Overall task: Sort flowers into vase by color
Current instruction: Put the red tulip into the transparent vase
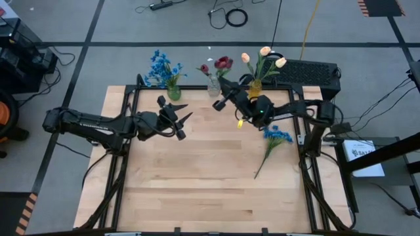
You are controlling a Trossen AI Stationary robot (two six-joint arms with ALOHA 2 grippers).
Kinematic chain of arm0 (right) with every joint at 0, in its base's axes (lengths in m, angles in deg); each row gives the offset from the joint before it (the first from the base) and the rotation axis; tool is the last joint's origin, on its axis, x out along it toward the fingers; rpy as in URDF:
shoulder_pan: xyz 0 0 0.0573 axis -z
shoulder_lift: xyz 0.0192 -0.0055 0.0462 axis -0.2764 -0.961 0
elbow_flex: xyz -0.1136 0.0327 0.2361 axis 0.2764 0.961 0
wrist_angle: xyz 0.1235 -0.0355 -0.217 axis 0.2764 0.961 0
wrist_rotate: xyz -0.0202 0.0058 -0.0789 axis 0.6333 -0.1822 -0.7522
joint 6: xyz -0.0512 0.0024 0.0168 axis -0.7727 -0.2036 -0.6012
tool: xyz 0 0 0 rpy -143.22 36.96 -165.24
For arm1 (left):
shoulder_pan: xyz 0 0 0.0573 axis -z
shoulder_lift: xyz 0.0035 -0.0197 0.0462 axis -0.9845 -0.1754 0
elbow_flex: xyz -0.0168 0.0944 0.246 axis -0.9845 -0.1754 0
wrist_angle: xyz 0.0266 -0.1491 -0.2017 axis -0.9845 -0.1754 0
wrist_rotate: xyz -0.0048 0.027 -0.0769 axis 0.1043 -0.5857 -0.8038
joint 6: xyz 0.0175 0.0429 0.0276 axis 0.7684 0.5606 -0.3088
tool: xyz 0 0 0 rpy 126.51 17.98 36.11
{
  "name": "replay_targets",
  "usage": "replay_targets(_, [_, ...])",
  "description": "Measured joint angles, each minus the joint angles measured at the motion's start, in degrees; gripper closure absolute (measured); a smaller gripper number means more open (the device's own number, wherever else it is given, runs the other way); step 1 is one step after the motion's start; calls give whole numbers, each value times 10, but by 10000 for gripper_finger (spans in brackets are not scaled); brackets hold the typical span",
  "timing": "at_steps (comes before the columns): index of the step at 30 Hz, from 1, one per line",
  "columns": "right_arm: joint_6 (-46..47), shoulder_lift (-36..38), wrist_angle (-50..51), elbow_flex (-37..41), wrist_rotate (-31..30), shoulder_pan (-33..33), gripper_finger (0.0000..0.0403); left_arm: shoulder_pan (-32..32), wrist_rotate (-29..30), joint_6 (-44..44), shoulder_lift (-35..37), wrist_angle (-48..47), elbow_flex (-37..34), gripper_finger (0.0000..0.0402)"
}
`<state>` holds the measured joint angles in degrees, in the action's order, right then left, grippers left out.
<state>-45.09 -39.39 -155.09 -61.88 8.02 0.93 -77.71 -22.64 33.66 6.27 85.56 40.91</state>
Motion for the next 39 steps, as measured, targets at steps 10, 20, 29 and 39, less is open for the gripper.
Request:
replay_targets(10, [-100,-77,-5,-75,-1,-6,403,-35,-51,14,1,21,0,226])
replay_targets(20, [-77,-98,-5,-79,-35,21,403,-45,-59,14,1,6,0,226])
replay_targets(29, [-68,-98,-4,-79,-35,33,403,-45,-59,14,1,7,0,226])
replay_targets(39, [-6,-98,-5,-82,-138,24,403,-52,-63,14,1,15,0,226])
